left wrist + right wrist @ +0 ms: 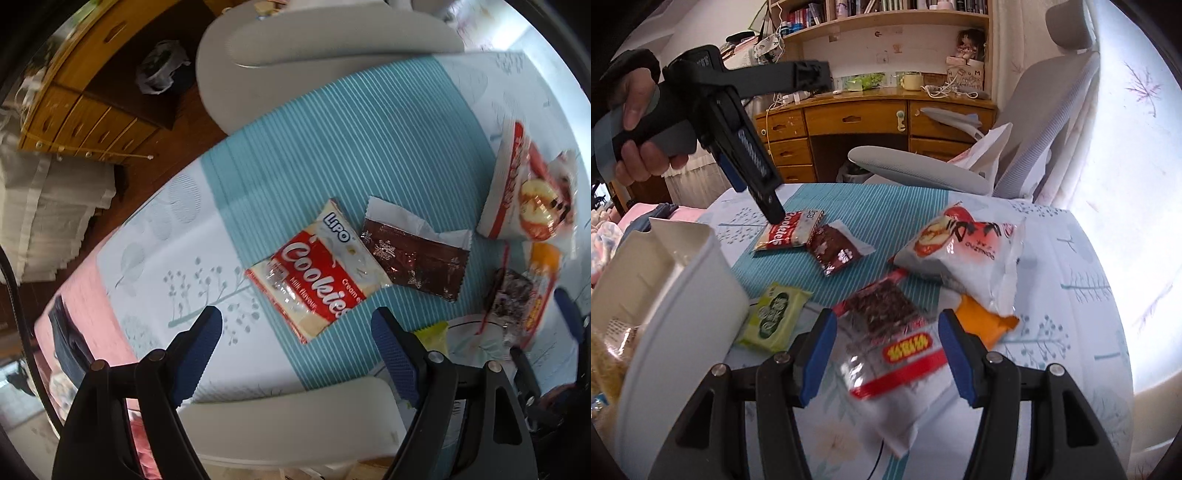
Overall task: Organize snacks
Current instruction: 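Grasp the Lipo Cookies packet with the left tool while the right tool grasps a red-labelled snack bag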
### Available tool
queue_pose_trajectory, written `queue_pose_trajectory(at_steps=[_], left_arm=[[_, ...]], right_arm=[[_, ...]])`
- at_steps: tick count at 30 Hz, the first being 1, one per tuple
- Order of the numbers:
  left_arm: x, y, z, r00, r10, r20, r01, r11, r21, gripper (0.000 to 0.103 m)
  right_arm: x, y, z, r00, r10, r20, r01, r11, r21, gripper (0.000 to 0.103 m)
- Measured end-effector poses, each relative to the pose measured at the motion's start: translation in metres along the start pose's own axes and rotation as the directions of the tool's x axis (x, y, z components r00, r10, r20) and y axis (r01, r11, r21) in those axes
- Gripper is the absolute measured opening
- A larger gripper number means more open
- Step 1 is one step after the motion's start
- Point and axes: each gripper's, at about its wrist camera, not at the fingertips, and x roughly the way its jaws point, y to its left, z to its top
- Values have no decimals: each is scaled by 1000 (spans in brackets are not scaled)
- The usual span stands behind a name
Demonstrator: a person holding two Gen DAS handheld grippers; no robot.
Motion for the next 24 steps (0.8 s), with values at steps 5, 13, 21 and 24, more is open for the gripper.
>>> queue_pose_trajectory(at_steps=[5,13,21,24], left_arm=[[11,-9,8,1000,21,-4,-21,999,40,82],[25,-10,21,999,40,-15,-39,998,52,82],[33,-9,25,999,15,-32,-14,999,43,61],[31,-11,26,999,17,-28,-16,1000,18,53]], right_arm=[[16,1,2,1000,9,-15,-9,1000,-21,58],[25,6,-2,998,30,-52,-32,999,-43,58],[43,5,-1,991,51,-125,-53,999,-9,52],[43,2,-2,991,56,-118,-55,998,15,49]])
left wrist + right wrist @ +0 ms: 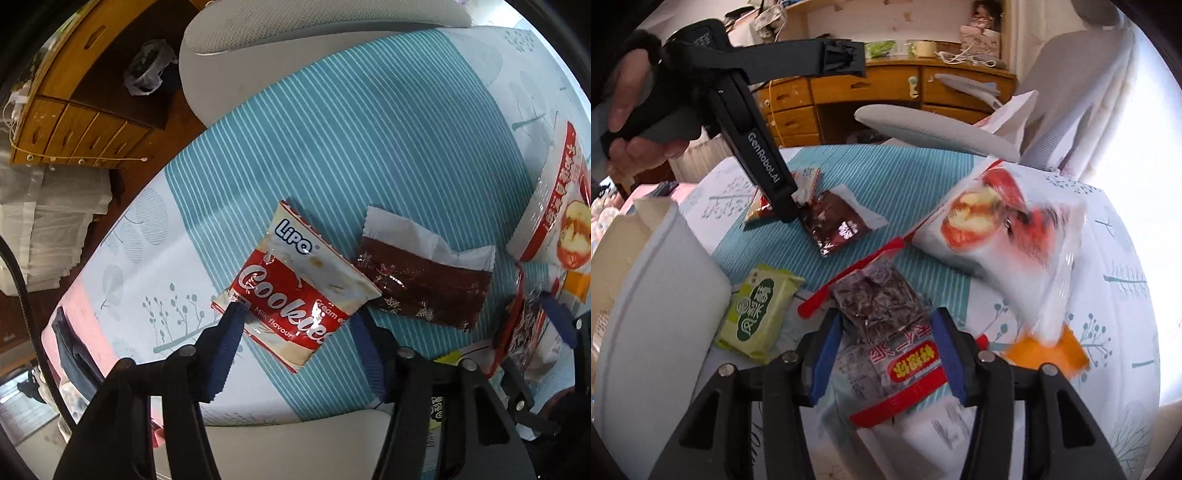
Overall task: Organize snacks
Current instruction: 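Grasp the Lipo Cookies packet with the left tool while the right tool grasps a red-labelled snack bag, then lift both held packets and carry them over the white tray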
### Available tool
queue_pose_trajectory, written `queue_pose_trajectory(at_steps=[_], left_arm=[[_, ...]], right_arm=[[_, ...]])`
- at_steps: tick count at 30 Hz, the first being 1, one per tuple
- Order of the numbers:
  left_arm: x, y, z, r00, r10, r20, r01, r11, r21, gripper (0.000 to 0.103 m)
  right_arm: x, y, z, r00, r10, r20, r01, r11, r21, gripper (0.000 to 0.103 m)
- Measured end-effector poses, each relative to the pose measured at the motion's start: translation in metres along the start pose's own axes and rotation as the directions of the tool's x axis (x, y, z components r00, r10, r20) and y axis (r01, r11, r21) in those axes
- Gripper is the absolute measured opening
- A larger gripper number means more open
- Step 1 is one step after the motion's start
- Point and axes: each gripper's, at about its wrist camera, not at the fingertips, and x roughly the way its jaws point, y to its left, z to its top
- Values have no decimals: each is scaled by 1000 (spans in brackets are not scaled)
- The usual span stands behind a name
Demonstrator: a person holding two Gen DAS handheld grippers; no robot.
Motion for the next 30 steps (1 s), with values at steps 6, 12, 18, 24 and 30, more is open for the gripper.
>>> queue_pose_trajectory(at_steps=[6,12,18,24,30], left_arm=[[-10,-1,-1,999,-15,32,17,999,-40,29],[-16,-1,-5,999,-23,29,25,997,-72,17],[-26,9,-16,998,-27,51,32,994,-105,10],[-50,17,-39,993,-66,98,82,983,-163,7],[-80,28,-66,981,-116,155,150,961,-230,5]], right_arm=[[-4,-3,1,998,47,-33,-46,999,21,36],[-8,-7,0,992,84,-93,-78,995,66,19],[-18,-13,-1,990,109,-84,-101,990,97,9],[-28,-24,0,981,177,-76,-162,972,169,2],[-43,-26,2,974,222,-54,-208,959,195,1]])
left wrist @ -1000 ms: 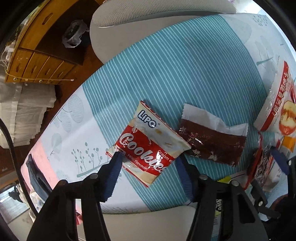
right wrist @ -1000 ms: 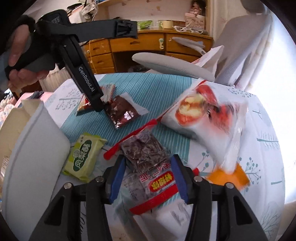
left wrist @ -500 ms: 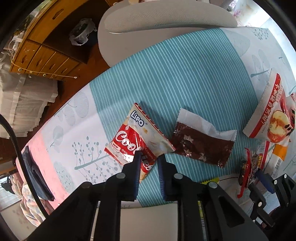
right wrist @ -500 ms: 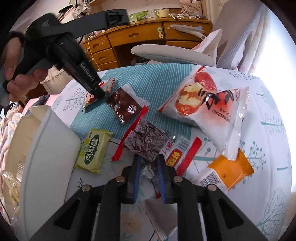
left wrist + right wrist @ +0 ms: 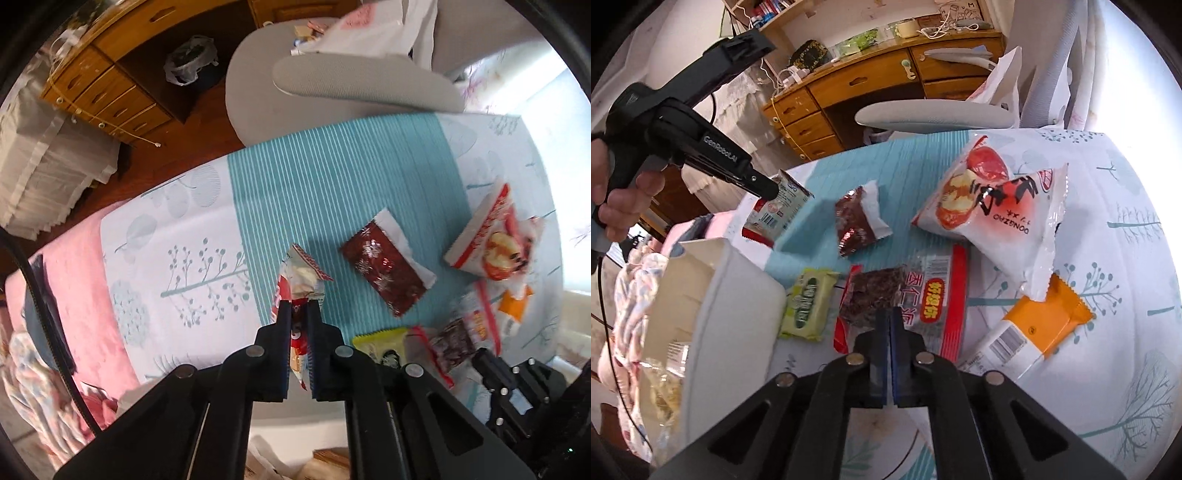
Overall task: Organize snacks
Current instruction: 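Lift both held packets and carry them over the white tray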
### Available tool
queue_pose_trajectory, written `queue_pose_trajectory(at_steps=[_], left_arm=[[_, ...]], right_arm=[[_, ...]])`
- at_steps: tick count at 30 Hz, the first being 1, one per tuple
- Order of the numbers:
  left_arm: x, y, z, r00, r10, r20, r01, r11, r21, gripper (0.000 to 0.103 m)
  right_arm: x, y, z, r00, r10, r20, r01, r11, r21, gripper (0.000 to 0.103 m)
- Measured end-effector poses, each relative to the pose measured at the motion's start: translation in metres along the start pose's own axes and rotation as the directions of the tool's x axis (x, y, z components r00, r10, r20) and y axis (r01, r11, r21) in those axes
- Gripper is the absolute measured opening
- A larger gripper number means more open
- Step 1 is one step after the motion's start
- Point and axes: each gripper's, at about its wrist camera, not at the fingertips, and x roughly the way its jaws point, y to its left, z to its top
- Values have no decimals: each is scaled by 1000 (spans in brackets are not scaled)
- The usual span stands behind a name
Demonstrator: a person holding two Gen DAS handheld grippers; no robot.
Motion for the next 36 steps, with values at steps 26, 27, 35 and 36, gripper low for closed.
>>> queue_pose_trajectory(at_steps=[26,27,35,36], left_arm=[[-154,25,-120,974,-99,202,128,983,-135,5],[-156,28,-126,975,-96,203,126,982,-141,5],[-167,52,-164,970,-95,225,138,973,-183,5],[-169,55,-170,968,-102,229,146,971,-187,5]], right_arm=[[-115,83,-3,982,116,148,-107,992,-71,0],[-118,86,-6,981,119,152,-109,991,-75,0],[-132,136,-23,976,160,145,-138,979,-150,0],[-132,143,-26,977,161,141,-139,978,-158,0]])
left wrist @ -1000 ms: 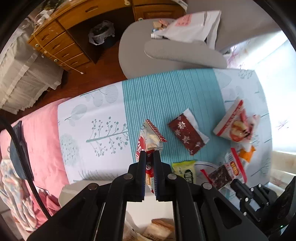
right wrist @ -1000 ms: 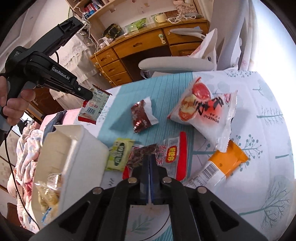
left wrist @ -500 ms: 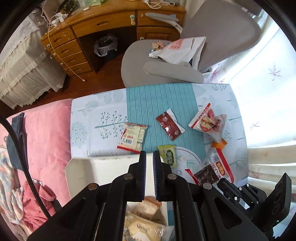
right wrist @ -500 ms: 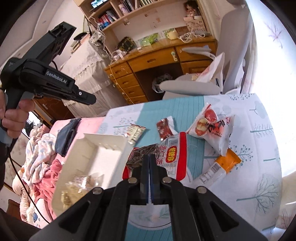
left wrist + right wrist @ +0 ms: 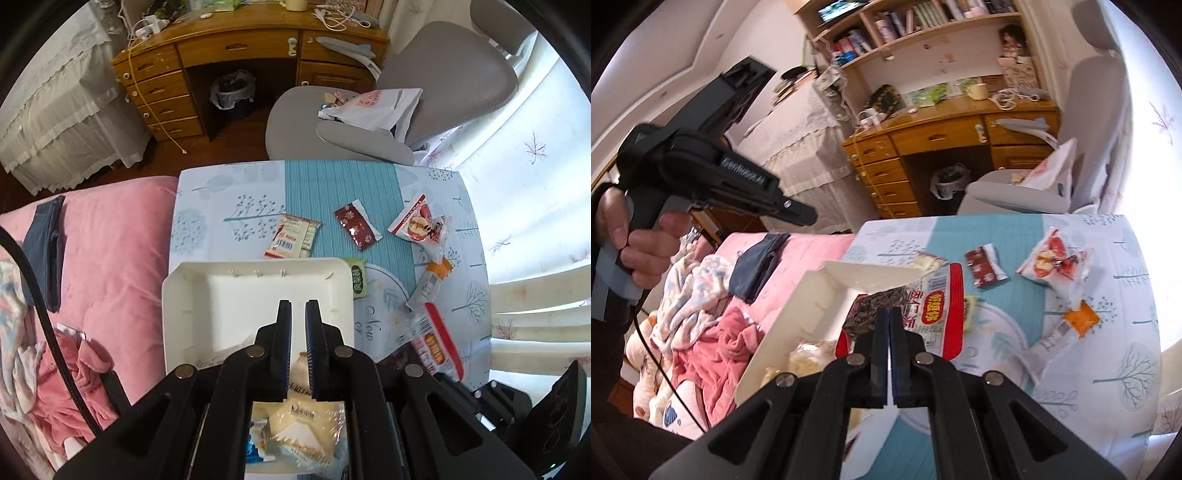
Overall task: Organize snacks
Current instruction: 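Lift both held packets and carry them over the white tray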
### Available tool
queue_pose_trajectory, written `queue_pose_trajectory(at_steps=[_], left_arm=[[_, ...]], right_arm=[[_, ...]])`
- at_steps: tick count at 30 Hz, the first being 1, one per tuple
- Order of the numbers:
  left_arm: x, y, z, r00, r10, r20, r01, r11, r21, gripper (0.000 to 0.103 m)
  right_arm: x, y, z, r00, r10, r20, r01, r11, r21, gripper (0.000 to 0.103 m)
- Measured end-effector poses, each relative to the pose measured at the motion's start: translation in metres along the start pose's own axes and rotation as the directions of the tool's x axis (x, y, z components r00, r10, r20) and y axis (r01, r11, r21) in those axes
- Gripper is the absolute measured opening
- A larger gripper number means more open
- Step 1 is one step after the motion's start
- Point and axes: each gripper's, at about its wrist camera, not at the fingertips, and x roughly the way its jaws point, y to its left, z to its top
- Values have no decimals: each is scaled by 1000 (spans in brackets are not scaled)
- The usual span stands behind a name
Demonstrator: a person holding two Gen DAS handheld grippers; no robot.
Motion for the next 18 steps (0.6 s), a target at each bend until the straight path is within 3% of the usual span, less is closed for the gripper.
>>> queue_pose_trajectory(at_steps=[9,18], left_arm=[[-22,40,-47,994,-109,10,109,994,-7,6],[-17,91,-97,984,-173,-30,173,985,-9,8]], right_arm=[[7,74,-17,999,-14,-53,10,997,-78,1],[20,120,-38,989,-94,-111,96,995,7,1]])
